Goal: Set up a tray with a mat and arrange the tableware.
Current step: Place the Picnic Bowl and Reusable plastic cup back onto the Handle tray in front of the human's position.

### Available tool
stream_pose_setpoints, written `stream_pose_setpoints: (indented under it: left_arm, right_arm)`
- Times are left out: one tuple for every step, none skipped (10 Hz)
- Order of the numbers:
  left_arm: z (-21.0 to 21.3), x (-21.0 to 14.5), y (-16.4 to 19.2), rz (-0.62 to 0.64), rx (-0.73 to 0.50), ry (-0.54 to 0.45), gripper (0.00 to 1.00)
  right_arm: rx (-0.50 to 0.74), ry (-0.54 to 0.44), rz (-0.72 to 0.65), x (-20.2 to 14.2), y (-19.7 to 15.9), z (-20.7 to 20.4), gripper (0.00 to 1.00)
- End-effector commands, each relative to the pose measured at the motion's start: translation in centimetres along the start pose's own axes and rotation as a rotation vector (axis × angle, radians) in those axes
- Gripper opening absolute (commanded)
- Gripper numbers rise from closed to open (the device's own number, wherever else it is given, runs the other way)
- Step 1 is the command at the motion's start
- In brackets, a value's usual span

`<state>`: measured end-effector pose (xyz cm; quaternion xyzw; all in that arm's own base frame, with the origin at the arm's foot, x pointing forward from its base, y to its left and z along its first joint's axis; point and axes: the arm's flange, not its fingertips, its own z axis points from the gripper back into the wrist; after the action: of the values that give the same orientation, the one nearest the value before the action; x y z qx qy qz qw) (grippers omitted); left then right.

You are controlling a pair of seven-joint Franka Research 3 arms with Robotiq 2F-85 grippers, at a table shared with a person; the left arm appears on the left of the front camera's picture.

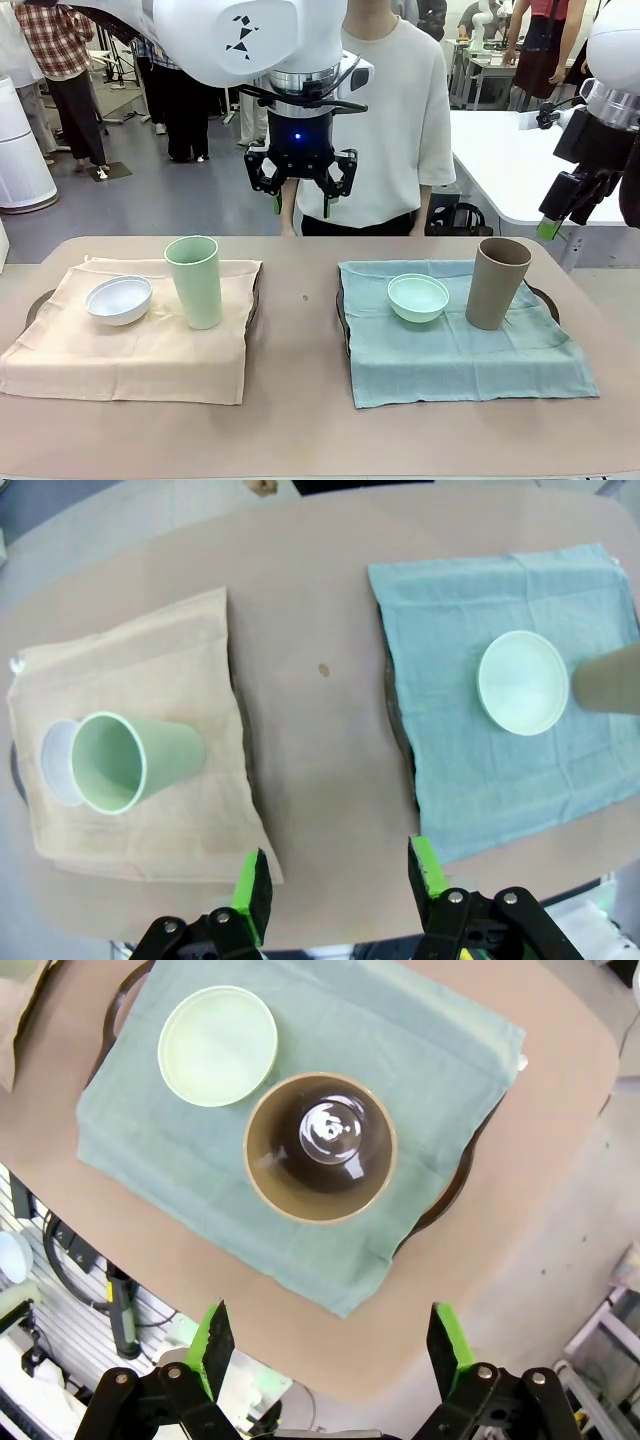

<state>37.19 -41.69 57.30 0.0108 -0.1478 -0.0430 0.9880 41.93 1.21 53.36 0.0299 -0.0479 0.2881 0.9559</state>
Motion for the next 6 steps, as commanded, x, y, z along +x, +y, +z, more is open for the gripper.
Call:
stream_pose_setpoints:
  left_arm:
    - [0.7,1.3,1.9,-0.003,-0.041,0.018,0.73]
    - [1.0,1.3,4.4,0.013,-0.074,0.049,0.73]
    - [1.3,0.7,7.0,-0.023,-0.070,0.084,0.73]
    - [1.7,0.3,9.7,-0.045,-0.070,0.110,0.73]
    - [2.2,0.1,13.7,-0.062,-0.103,0.132,0.73]
    - [2.1,0.4,17.0,-0.045,-0.105,0.162,0.73]
  right_arm:
    - [0.012,-0.001,-0.060,-0.3,-1.5,-0.4,1.00]
    - [0.035,-0.003,-0.150,-1.0,-3.3,-0.5,1.00]
    - [0.040,0.002,-0.225,-1.6,-4.7,-0.6,1.00]
    - [0.054,0.016,-0.248,-2.3,-5.9,-0.2,1.00]
    - [0.061,0.005,-0.284,-3.1,-6.5,0.3,1.00]
    - [0.065,-0.002,-0.311,-3.7,-7.2,0.7,1.00]
